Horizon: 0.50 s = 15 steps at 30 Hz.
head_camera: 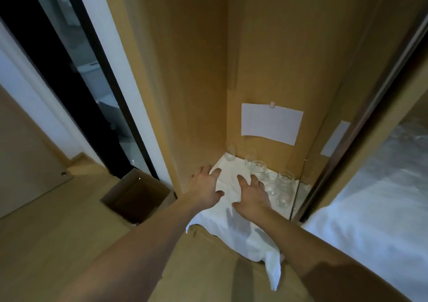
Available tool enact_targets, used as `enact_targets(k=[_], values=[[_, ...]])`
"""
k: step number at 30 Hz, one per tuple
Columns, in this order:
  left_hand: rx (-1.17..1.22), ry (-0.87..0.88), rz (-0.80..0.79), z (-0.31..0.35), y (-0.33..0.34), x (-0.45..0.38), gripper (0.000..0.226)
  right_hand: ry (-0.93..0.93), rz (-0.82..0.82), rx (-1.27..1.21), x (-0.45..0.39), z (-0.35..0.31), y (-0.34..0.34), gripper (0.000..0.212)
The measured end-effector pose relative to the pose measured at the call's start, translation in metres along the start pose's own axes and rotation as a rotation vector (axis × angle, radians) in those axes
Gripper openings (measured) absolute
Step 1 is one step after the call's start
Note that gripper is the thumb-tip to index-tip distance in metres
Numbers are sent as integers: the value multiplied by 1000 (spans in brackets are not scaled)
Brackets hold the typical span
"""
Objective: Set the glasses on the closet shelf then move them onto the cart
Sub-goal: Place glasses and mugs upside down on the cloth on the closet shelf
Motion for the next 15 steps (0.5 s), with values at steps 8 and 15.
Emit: enact_targets(k=[8,15], values=[[26,25,-36,-2,11,-52,74,50,-32,-15,-40,11,6,81],[10,114,-74,5,24,-98,74,145,-78,-94,-68,34,17,81]])
Point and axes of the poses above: each hand's wrist, its own x-axis away from the middle knuckle, its own y-axis out of the palm, z = x × y, the point moved 7 cm from there along -x, towards the middle knuckle, and after that the axes turned 3 degrees about -z, right-handed, at the moved point
